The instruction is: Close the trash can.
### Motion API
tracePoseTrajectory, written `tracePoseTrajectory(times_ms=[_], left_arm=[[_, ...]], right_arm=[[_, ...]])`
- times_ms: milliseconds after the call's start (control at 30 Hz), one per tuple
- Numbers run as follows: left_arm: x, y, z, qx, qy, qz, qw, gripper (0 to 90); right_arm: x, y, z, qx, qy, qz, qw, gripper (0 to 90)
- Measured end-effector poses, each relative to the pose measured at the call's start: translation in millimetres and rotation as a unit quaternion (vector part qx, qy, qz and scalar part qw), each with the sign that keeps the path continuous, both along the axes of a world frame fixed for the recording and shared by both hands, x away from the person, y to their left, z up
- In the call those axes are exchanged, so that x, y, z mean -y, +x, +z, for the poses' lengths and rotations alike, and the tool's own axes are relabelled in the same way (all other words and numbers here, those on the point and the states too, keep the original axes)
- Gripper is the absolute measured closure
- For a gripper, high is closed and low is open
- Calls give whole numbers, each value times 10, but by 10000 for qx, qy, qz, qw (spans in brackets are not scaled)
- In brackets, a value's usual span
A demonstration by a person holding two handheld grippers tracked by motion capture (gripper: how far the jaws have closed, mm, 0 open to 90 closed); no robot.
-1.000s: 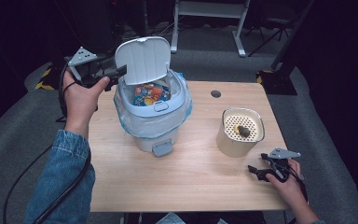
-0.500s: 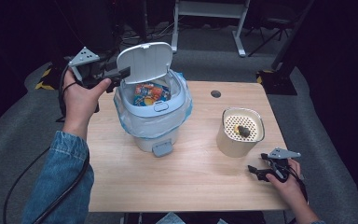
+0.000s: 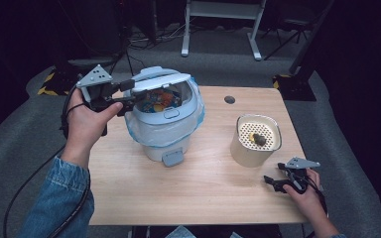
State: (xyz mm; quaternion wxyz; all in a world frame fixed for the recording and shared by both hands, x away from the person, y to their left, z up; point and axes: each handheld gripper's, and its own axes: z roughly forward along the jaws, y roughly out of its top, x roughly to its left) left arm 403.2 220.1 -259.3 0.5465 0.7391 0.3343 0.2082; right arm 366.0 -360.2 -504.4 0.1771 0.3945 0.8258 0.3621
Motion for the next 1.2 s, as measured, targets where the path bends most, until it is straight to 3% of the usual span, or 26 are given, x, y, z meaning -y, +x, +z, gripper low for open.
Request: tracePoseTrajectory(times_ms=[167,333,567,867,967,1133,1200], left_arm=[[100,-44,-24,-122,-30,-220,9997,460],[211,-23,-43,-387,-67,-361,9986,542],[302,70,-92,-585,113,-232,9980,638],[442,150,-157,-704,445,-180,9964,716],[496,155,-165,-787,329,-350,9957,749],[568,163,-152,-611,663,-296,9955,850],[579,173,-169,-668,532,-404,9955,897]], right_arm=[[0,0,0,-1,0,0,10000,155],[0,0,0,-2,1,0,10000,155],[0,0,0,-1,3,0,10000,155],[0,0,0,-1,2,1,10000,155],[0,0,0,-1,2,0,10000,155],[0,0,0,0,1,0,10000,155],[0,0,-1,0,1,-1,10000,155]])
